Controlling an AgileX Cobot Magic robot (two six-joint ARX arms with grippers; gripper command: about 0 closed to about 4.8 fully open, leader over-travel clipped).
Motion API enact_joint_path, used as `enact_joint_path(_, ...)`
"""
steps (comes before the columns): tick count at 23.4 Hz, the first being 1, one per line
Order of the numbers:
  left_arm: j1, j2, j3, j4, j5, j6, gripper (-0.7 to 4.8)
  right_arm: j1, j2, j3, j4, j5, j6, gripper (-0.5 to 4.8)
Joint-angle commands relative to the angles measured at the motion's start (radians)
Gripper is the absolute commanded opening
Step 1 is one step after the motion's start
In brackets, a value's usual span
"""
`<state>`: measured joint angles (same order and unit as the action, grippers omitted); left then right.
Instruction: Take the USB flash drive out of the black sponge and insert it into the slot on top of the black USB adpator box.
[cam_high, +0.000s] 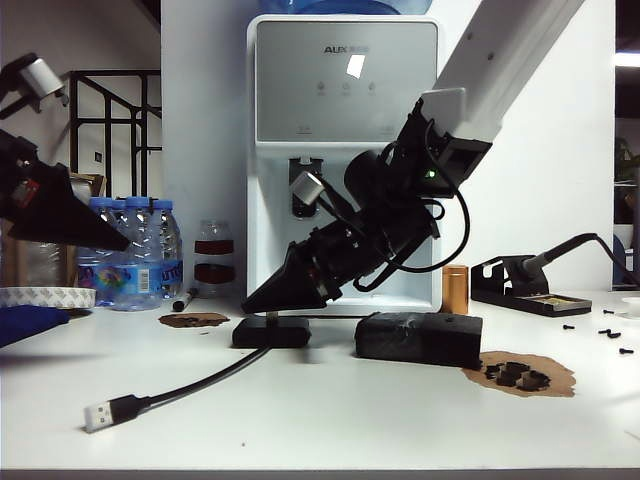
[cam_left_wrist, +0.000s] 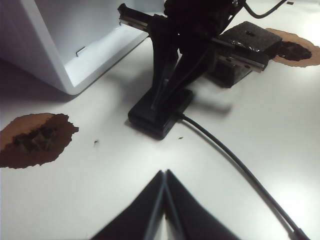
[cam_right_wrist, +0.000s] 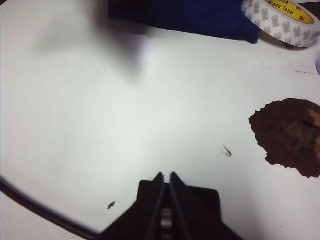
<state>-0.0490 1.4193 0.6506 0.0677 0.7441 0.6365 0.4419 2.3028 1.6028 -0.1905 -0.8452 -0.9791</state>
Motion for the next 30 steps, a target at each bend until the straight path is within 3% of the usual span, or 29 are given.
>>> enact_joint_path(1, 0.001, -0.005, 0.003, 0.007, 0.008, 0.003, -0.04, 0.002, 0.007, -0.001, 0.0, 0.036, 0.006, -0.04)
enact_joint_path(12, 0.001, -0.005, 0.003, 0.007, 0.008, 0.003, -0.04, 0.002, 0.008, -0.001, 0.013, 0.059, 0.023, -0.04)
enact_joint_path(17, 0.001, -0.005, 0.003, 0.007, 0.008, 0.003, -0.04, 0.002, 0.008, -0.001, -0.006, -0.019, 0.078, -0.04)
enact_joint_path(30, 0.001, -0.005, 0.003, 0.007, 0.064, 0.005, -0.04, 0.0, 0.096, 0.004, -0.011, -0.037, 0.154, -0.03)
